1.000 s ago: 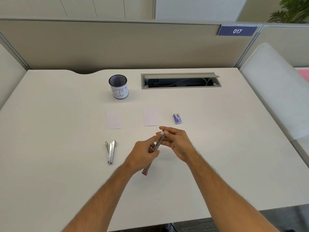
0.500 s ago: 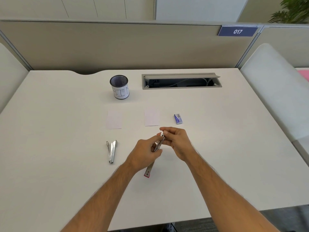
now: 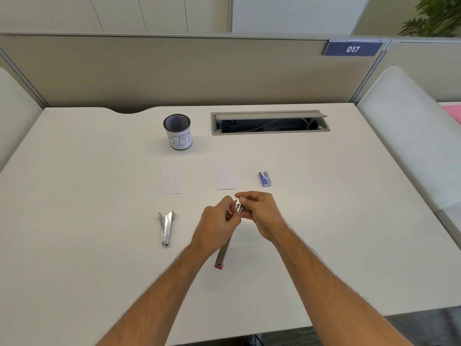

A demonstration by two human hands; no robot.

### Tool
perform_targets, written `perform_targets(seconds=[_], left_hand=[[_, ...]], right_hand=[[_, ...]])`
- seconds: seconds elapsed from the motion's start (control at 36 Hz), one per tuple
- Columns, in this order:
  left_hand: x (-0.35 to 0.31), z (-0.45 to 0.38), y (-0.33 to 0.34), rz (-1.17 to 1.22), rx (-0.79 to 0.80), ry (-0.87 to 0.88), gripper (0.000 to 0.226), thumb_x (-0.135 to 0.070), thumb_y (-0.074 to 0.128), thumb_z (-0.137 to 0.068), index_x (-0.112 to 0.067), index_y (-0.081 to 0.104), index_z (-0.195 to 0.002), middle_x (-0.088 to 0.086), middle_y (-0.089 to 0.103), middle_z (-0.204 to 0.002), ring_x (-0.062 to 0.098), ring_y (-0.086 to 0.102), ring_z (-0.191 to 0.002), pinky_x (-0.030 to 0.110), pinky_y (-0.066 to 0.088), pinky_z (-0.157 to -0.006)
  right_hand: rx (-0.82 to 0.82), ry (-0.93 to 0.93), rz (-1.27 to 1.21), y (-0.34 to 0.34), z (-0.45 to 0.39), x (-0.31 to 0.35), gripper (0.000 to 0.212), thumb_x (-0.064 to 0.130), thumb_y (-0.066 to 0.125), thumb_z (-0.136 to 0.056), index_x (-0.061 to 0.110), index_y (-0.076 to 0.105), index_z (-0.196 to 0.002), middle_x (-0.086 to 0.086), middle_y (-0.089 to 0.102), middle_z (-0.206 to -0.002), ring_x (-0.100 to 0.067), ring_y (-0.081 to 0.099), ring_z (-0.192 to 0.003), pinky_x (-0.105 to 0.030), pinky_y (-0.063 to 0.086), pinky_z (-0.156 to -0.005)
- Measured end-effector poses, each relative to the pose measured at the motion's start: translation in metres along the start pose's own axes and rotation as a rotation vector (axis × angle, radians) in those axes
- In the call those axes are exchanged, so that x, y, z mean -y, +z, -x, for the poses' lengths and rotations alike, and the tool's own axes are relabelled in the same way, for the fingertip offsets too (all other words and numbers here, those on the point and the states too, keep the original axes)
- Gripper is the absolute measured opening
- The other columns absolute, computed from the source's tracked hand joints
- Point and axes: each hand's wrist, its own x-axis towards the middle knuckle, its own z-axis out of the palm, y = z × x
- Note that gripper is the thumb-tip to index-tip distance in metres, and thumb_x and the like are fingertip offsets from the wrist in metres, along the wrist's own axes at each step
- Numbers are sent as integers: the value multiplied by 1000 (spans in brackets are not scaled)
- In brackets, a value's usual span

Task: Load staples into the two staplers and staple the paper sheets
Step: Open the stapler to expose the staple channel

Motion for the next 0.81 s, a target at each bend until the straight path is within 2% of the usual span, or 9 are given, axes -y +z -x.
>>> perform_targets(seconds=[0.11, 0.19, 0.25, 0.36, 0.44, 0.5, 0.61, 0.72, 0.81], left_hand=[[1, 6, 6, -32, -95, 0, 19, -25, 57, -89, -22, 43, -76, -2, 50, -55, 13, 39, -48, 36, 40, -49], [2, 11, 9, 11, -84, 10, 16, -27, 55, -86, -29, 41, -79, -12, 50, -58, 11, 47, -50, 18, 36, -46], [3, 12, 9, 79, -57, -16, 13, -31, 55, -84, -32, 43, -91, -17, 61, -75, 8, 63, -65, 11, 45, -51], [11, 16, 11, 153, 33, -78, 44, -45, 67, -86, -46, 37, -118, -12, 67, -96, 11, 70, -82, 20, 53, -51], [23, 19, 16, 123, 51, -106, 50, -42, 71, -89, -40, 38, -127, -11, 67, -96, 8, 68, -85, 31, 59, -60], [30, 18, 19, 112, 31, -115, 40, -34, 69, -93, -35, 44, -124, -9, 68, -93, 11, 67, -79, 35, 62, -66], [34, 17, 22, 79, -10, -67, 24, -35, 65, -96, -35, 47, -111, -9, 66, -78, 5, 59, -68, 15, 48, -61], [32, 15, 21, 96, -67, -44, 24, -36, 64, -97, -38, 43, -108, -10, 70, -82, 8, 63, -74, 21, 50, -65], [30, 14, 19, 93, -98, 8, 24, -33, 63, -98, -41, 41, -105, -6, 67, -76, 15, 59, -68, 25, 47, -60]], right_hand=[[-33, -1, -49, -3, -2, 0, 19, -3, 53, -101, -4, 69, -112, -26, 75, -100, -31, 78, -85, -35, 64, -75], [-31, -12, -73, -6, -4, 1, 20, -3, 51, -102, -5, 67, -113, -28, 74, -103, -36, 78, -90, -40, 65, -81], [-26, -22, -81, -8, -4, 0, 20, -3, 51, -102, -4, 67, -114, -29, 74, -105, -38, 77, -93, -44, 63, -85], [-28, -64, -183, -10, -3, 1, 19, -4, 53, -101, -5, 66, -114, -29, 72, -105, -41, 75, -99, -47, 62, -89], [-3, -103, -230, -11, -3, 5, 19, -3, 58, -100, -4, 68, -115, -30, 72, -107, -43, 73, -103, -50, 60, -92], [16, -124, -233, -10, -3, 8, 19, -1, 60, -98, -3, 69, -115, -29, 73, -108, -43, 73, -103, -49, 60, -92], [32, -138, -238, -8, -4, 11, 18, -1, 63, -97, -2, 71, -113, -28, 74, -107, -43, 73, -103, -49, 60, -92], [35, -130, -235, -7, -5, 9, 19, -1, 63, -97, -2, 70, -114, -28, 74, -107, -43, 73, -103, -51, 59, -94], [18, -116, -225, -8, -7, 7, 19, -1, 60, -98, -3, 69, -115, -28, 74, -106, -43, 74, -102, -55, 58, -96]])
